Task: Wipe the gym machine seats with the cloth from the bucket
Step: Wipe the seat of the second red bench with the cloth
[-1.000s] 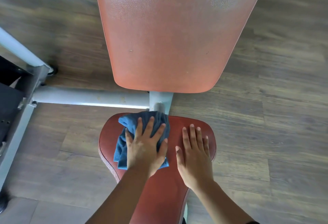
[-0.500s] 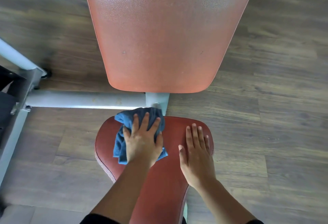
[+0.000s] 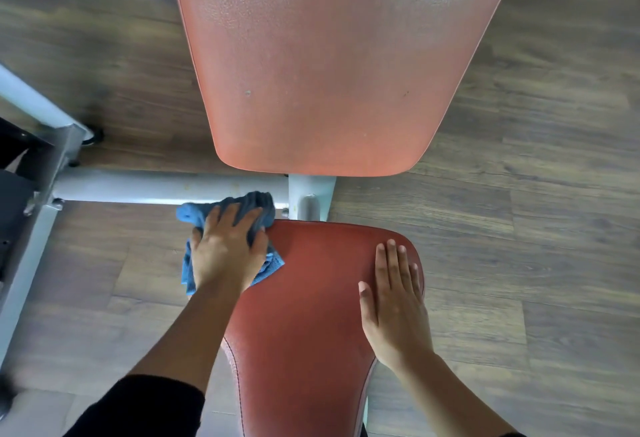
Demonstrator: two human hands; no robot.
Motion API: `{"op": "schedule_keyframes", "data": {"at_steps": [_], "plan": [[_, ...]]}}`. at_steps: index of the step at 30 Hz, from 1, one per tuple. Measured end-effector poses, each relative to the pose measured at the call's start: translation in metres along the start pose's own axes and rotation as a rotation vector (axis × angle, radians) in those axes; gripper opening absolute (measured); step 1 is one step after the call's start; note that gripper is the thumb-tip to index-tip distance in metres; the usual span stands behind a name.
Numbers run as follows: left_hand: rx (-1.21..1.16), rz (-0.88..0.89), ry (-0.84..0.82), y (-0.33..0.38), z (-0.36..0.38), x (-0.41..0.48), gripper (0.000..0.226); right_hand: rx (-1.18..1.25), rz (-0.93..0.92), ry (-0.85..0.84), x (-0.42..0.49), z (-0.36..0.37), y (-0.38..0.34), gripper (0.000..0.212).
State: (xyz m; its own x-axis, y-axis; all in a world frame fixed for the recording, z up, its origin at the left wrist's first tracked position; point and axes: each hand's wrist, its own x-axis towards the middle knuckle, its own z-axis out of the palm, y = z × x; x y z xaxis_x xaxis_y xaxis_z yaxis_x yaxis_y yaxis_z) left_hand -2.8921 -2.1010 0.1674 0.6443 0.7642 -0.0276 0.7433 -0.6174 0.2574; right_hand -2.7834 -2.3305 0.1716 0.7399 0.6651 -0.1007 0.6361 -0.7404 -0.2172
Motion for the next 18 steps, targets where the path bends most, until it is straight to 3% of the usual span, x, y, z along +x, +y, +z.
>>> {"op": "schedule_keyframes", "data": {"at_steps": [3, 9, 12, 16, 18], "plan": [[0.008, -0.099, 0.021, 0.016, -0.002, -0.013, 0.046, 0.01, -0.003, -0.004, -0.001, -0.001, 0.0, 0.062], [-0.005, 0.141, -0.153, 0.084, 0.007, -0.021, 0.048, 0.042, -0.014, -0.02, -0.002, 0.0, 0.006, 0.062], [-0.173, 0.175, -0.184, 0.104, 0.003, -0.032, 0.048, 0.155, 0.054, 0.035, 0.003, -0.005, 0.007, 0.062], [-0.356, 0.149, 0.081, 0.071, -0.019, -0.033, 0.041, 0.342, 0.082, 0.134, 0.026, -0.023, -0.021, 0.061], [-0.352, 0.046, 0.199, 0.035, -0.024, -0.025, 0.041, 0.385, -0.007, 0.08, 0.041, -0.029, -0.05, 0.061]]}}
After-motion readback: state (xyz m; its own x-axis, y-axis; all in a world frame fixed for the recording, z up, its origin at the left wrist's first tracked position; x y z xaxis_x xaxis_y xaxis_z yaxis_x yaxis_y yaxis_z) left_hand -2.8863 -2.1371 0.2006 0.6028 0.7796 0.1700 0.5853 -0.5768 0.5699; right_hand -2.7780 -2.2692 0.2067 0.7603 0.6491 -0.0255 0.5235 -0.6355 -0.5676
